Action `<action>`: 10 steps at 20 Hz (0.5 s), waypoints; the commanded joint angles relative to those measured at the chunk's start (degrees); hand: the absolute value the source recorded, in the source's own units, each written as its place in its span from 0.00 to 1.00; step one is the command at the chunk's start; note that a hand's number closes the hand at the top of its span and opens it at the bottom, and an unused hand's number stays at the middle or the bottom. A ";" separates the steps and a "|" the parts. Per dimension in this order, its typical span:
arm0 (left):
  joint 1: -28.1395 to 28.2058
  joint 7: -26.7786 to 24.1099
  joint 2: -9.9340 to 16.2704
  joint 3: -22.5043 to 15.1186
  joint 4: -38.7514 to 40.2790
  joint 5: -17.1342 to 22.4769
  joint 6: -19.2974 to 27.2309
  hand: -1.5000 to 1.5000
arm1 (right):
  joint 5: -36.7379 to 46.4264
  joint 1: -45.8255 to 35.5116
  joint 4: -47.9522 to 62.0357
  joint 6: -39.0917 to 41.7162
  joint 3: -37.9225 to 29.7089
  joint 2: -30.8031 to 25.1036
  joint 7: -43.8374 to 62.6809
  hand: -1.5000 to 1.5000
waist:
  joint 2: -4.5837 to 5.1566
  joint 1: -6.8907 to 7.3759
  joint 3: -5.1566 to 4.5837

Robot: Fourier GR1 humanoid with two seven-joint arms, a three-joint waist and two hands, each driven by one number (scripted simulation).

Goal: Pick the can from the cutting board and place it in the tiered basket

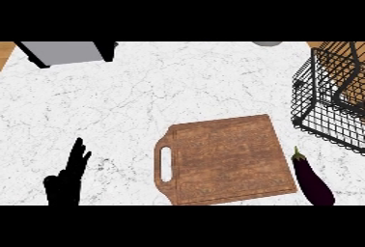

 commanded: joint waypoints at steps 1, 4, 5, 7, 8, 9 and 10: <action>-0.89 1.37 0.30 -0.62 2.09 -0.32 -1.09 0.50 | -6.02 6.05 -2.06 5.84 -14.79 -5.00 -4.64 1.00 | 0.53 1.57 -0.33; -2.87 0.38 0.50 0.37 4.17 -0.11 -1.86 0.50 | -9.88 8.96 1.80 11.28 -24.43 -5.13 -7.00 1.00 | 0.93 3.62 -0.29; -4.59 3.50 -0.23 -0.97 2.84 -0.79 -1.42 0.50 | -9.42 9.71 1.34 12.06 -26.62 -4.79 -6.48 1.00 | 1.08 4.46 -0.25; -5.30 2.06 1.58 0.09 3.77 -0.40 -4.01 0.50 | -9.23 7.41 3.77 13.85 -27.40 -6.52 -4.05 1.00 | 1.36 6.21 -0.24; -3.37 2.67 0.42 -1.79 2.53 -1.31 -3.28 0.50 | -11.74 7.72 4.42 15.96 -31.33 -7.74 -2.05 1.00 | 1.28 6.08 -0.25; -1.15 1.79 -0.11 -2.83 0.21 -2.35 -2.27 0.50 | -11.80 5.76 2.61 15.69 -29.96 -10.02 2.73 1.00 | 1.34 6.82 -0.25; -3.03 1.21 0.01 -1.73 1.91 -1.15 -4.06 0.50 | -9.35 4.96 8.25 16.46 -29.32 -9.16 -2.99 1.00 | 1.44 7.03 -0.20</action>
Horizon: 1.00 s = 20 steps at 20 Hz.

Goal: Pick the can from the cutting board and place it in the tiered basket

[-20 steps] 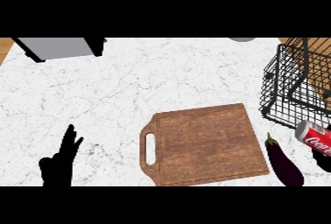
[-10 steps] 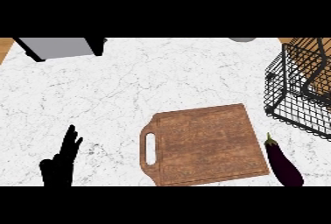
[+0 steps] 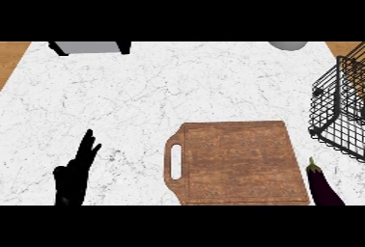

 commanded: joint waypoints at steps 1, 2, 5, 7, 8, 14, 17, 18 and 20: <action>-2.90 0.97 -1.22 -0.24 3.37 -1.01 -0.39 0.50 | -1.79 -2.27 -0.88 3.72 -4.44 -1.60 6.17 1.00 | 0.45 1.53 -0.07; -0.76 -0.40 -0.13 0.31 3.87 -0.36 -1.62 0.50 | -2.42 -3.81 3.78 4.57 -4.59 -6.33 6.42 1.00 | 0.50 1.87 -0.08; 0.24 0.90 -1.36 -0.80 0.17 -1.26 -0.59 0.50 | 0.24 -8.66 4.37 0.67 1.59 -4.41 8.39 1.00 | 0.54 2.49 -0.02; -2.21 4.05 -1.44 -1.42 0.03 -2.32 -0.33 0.50 | 0.63 -10.96 7.19 1.11 2.78 -8.34 10.51 1.00 | 0.59 2.60 -0.02; -2.96 -1.36 -3.29 -0.94 6.72 -2.58 -0.02 0.50 | 1.09 -13.36 4.53 -2.35 7.16 -6.25 11.63 1.00 | 0.73 2.84 -0.05; -2.55 0.51 -1.66 1.17 4.41 -1.72 -1.86 0.50 | 4.09 -19.08 6.56 -2.52 14.69 -5.98 10.44 1.00 | 0.56 2.47 -0.04; -2.64 -1.90 -2.30 1.02 6.27 -1.89 -2.40 0.50 | 7.08 -24.89 11.19 -6.18 22.95 -7.02 8.47 1.00 | 0.74 3.23 -0.03; -2.51 0.28 -2.34 -0.38 4.19 -2.98 -2.18 0.50 | 8.49 -26.08 12.18 -7.06 24.96 -6.85 7.70 1.00 | 0.73 3.31 -0.01; -3.03 0.07 -1.97 0.67 4.29 -2.23 -2.85 0.50 | 9.59 -28.98 11.09 -7.57 29.25 -6.70 11.44 1.00 | 0.74 3.46 -0.03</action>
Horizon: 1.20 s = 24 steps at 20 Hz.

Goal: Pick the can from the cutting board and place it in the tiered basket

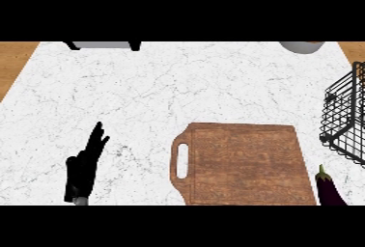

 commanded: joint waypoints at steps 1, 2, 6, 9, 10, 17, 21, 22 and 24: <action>-4.43 1.98 -1.30 1.52 5.00 -0.47 0.98 0.50 | 4.60 -2.51 0.97 -3.78 6.71 4.40 -2.77 1.00 | 0.18 -0.57 -0.12; -2.22 2.77 0.93 2.00 2.75 0.60 -1.25 0.50 | 6.66 -3.41 3.21 -5.63 8.78 5.34 -4.23 1.00 | 0.22 -0.16 -0.10; -1.05 3.63 0.24 1.12 1.03 -0.04 -1.44 0.50 | 10.00 -11.65 8.06 -7.41 14.16 4.63 -0.29 1.00 | 0.18 0.01 -0.12; 0.74 1.00 -2.99 -0.78 2.29 -2.50 1.47 0.50 | 11.80 -13.79 9.20 -9.15 16.12 7.67 0.85 1.00 | 0.13 -0.24 -0.13; 1.77 -0.10 -0.06 2.02 1.19 -0.30 -0.99 0.50 | 12.63 -15.07 10.80 -9.78 17.35 8.70 0.96 1.00 | 0.14 -0.03 -0.13; 0.60 1.82 -0.42 1.37 0.32 -0.46 -1.57 0.50 | 2.56 -18.64 20.63 -5.49 12.13 15.50 -0.43 0.00 | 0.10 -0.30 -0.09; -1.00 4.36 -0.15 2.36 0.97 -0.64 -1.12 0.50 | -1.39 -18.86 23.72 -4.55 9.04 17.84 -4.26 0.00 | 0.06 -0.90 -0.08; 0.84 1.25 -2.19 -0.11 1.07 -2.70 0.24 0.50 | -1.49 -22.84 23.80 -6.64 9.72 19.13 -1.15 0.00 | 0.09 -0.39 -0.11; 2.01 2.93 -2.66 -0.79 -1.26 -3.38 1.31 0.50 | -4.81 -25.31 23.56 -5.06 7.44 17.83 1.30 0.00 | -0.06 -0.52 -0.12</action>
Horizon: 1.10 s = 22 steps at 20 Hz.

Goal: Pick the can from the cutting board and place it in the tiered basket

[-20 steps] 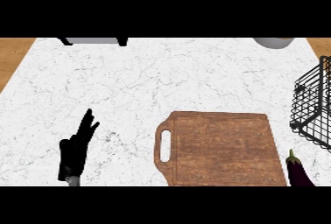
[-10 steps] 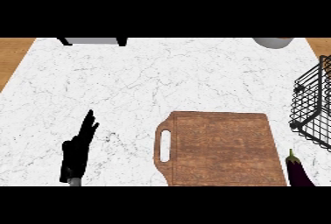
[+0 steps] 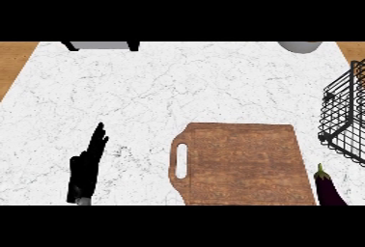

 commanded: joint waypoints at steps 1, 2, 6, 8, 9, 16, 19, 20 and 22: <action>-0.52 1.39 -0.39 0.38 1.69 -0.31 0.36 0.50 | -5.47 -3.13 0.48 -0.60 -3.76 2.20 2.19 0.00 | 0.07 -0.51 -0.22; 0.35 3.65 -0.07 0.04 -1.88 -0.16 0.31 0.50 | -7.31 -3.00 1.97 2.26 -5.57 -0.42 1.89 0.00 | 0.03 -0.46 -0.19; 0.62 0.49 -1.20 0.13 1.89 -0.33 0.26 0.50 | -6.70 -2.30 3.80 -3.77 -10.54 -3.73 -2.48 0.00 | 0.21 -0.61 -0.19; 1.13 1.07 0.06 0.66 0.00 0.75 -1.20 0.50 | -7.47 -1.15 6.72 -6.79 -15.25 -6.39 -3.40 0.00 | 0.21 -0.81 -0.14; 2.16 -0.27 -0.39 0.33 -0.03 -0.18 -0.13 0.50 | -7.35 -0.95 6.99 -8.82 -16.16 -6.89 -1.95 0.00 | 0.15 -0.76 -0.17; 2.22 1.07 0.96 2.21 0.14 1.31 -1.48 0.50 | -12.18 7.87 20.26 -1.68 -28.58 -20.64 -2.38 0.00 | -0.06 -2.25 -0.08; 3.29 0.40 0.25 2.36 0.14 0.79 -0.15 0.50 | -13.65 12.72 27.92 4.25 -32.64 -25.20 -5.92 0.00 | -0.07 -3.10 0.08; 1.01 0.52 0.85 3.13 1.13 1.18 -0.91 0.50 | -13.21 14.76 30.42 4.90 -33.15 -25.70 -6.80 0.00 | 0.07 -2.96 0.05; 3.29 0.01 1.27 2.99 -0.30 1.95 -2.03 0.50 | -13.57 18.96 33.71 8.95 -35.06 -26.68 -11.30 0.00 | -0.02 -3.00 0.16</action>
